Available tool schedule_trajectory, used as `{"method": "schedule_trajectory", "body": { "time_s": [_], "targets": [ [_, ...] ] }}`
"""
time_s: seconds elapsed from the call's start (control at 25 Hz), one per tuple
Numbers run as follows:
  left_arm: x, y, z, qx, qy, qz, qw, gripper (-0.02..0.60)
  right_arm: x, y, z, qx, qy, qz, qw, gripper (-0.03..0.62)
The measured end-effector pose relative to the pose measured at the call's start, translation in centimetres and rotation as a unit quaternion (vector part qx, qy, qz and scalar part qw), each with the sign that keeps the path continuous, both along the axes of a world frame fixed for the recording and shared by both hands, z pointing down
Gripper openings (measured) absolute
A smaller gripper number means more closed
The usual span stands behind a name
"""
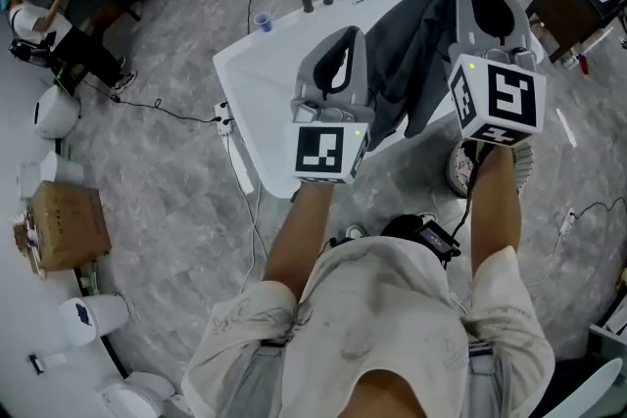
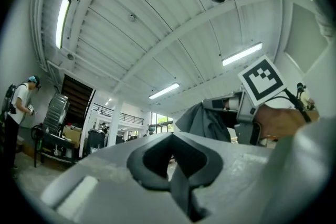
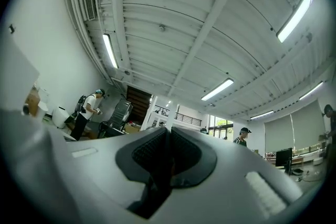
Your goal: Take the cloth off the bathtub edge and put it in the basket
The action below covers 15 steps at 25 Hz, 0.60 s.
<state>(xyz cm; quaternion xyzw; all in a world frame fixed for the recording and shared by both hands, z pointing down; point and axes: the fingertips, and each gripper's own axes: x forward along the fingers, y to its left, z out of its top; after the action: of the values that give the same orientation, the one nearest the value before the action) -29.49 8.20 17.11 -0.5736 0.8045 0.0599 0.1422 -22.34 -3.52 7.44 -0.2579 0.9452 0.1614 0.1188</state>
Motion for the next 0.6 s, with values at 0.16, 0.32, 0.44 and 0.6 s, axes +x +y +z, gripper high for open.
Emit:
{"method": "schedule_trajectory", "body": {
  "time_s": [0.16,0.32,0.44,0.6],
  "targets": [
    [2.2,-2.8,0.0,-0.007,0.002,0.026,0.9996,0.000,2.2,-2.5,0.7,-0.016,0.007,0.018,1.000,0.032],
    [4.2,-5.7,-0.1,-0.013,0.001,0.052,0.9986,0.000,4.9,-5.3,1.2,-0.028,0.006,0.044,0.999,0.032],
    [6.1,-8.8,-0.2,-0.010,0.000,0.064,0.9979,0.000,7.4,-8.5,0.9,-0.026,0.003,0.061,0.998,0.032],
    [8.6,-13.3,-0.1,-0.016,-0.007,0.088,0.9959,0.000,10.7,-13.0,0.5,-0.024,-0.004,0.090,0.996,0.032]
  ]
}}
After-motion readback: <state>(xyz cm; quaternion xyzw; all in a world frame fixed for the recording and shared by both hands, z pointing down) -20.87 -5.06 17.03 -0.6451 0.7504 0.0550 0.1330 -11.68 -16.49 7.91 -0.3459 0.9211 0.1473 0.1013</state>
